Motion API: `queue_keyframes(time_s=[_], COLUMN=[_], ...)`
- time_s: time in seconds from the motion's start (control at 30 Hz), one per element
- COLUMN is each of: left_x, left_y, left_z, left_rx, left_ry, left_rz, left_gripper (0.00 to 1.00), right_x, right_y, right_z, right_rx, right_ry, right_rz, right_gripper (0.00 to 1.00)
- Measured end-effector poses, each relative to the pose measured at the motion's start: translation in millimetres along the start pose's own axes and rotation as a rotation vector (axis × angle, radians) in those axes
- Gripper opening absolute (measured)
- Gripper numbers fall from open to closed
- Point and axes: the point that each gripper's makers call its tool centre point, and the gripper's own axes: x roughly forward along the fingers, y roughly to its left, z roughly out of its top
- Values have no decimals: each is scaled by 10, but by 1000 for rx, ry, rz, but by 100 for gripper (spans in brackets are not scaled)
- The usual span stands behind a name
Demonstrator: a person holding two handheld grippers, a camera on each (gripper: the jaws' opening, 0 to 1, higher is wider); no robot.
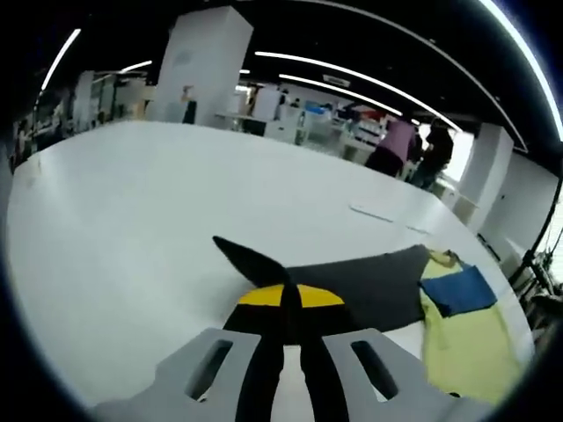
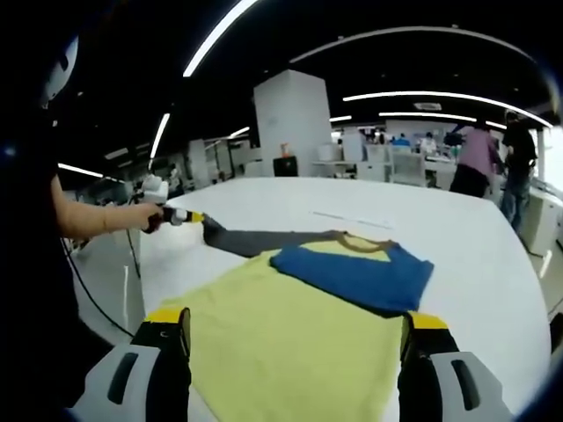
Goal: Fold the garment on the visible template until the final outline fits inside the template.
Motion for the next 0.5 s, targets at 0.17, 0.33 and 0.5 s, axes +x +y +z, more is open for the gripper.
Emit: queue_keyframes(time_s=[0.17, 0.33, 0.5], left_x=[26, 36, 65], left_y=[-148, -281, -387], left_z=[41, 68, 68], left_rx=[-4, 9, 14], left_ry=[-7, -13, -8], left_rz=[-36, -59, -82], left_gripper=[0, 0, 0], right_x=[31, 48, 39], right_y=[62, 110, 133], right_z=[-9, -38, -57], right_rx=[2, 1, 3], right_ry=[1, 8, 8], right_rz=[14, 22, 20], right_gripper=[99, 99, 99])
